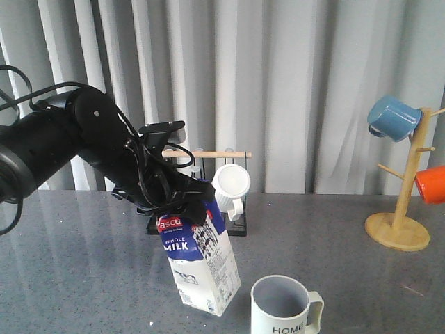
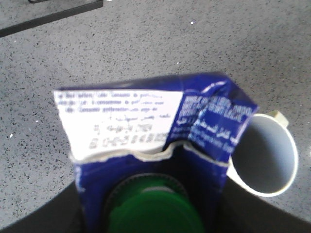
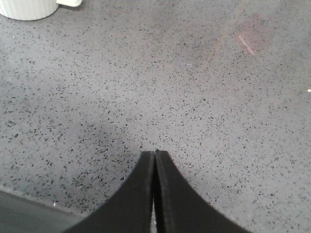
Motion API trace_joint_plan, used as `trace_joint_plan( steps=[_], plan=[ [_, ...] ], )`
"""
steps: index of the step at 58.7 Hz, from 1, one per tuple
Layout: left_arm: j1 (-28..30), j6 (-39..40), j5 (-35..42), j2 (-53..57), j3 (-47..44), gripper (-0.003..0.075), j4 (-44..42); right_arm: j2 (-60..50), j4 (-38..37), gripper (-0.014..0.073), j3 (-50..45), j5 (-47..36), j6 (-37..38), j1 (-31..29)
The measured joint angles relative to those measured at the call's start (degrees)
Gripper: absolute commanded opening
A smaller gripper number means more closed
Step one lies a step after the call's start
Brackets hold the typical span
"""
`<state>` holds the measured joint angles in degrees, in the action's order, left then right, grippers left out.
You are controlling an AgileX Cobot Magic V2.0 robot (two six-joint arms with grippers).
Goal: Place milk next to cup
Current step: 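Carry the carton toward the HOME mug and lower it beside it, then open the left gripper and raise it away from the carton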
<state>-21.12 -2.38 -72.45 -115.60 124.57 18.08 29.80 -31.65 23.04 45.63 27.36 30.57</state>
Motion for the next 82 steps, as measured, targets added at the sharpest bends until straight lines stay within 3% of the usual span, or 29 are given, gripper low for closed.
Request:
trace_joint_plan(
  steps=[15,37,44,68,82],
  plan=[
    [-0.52,-0.01,0.00,-2.42,-0.17,0.0155,0.13,0.00,0.00,-0.0008,0.00,0.00,0.00,0.00],
    [-1.76,-0.01,0.00,-2.87,-0.17,0.0471,1.24,0.00,0.06,-0.0008,0.00,0.00,0.00,0.00],
    [-1.76,0.48,0.00,-2.87,-0.17,0.0534,1.76,0.00,0.06,-0.0008,0.00,0.00,0.00,0.00],
    [-1.76,3.00,0.00,-2.16,-0.17,0.0553,2.96,0.00,0.06,-0.0008,0.00,0.00,0.00,0.00],
    [-1.76,3.00,0.00,4.03,-0.17,0.0536,3.14,0.00,-0.65,-0.0007,0.00,-0.11,0.68,0.00]
  ],
)
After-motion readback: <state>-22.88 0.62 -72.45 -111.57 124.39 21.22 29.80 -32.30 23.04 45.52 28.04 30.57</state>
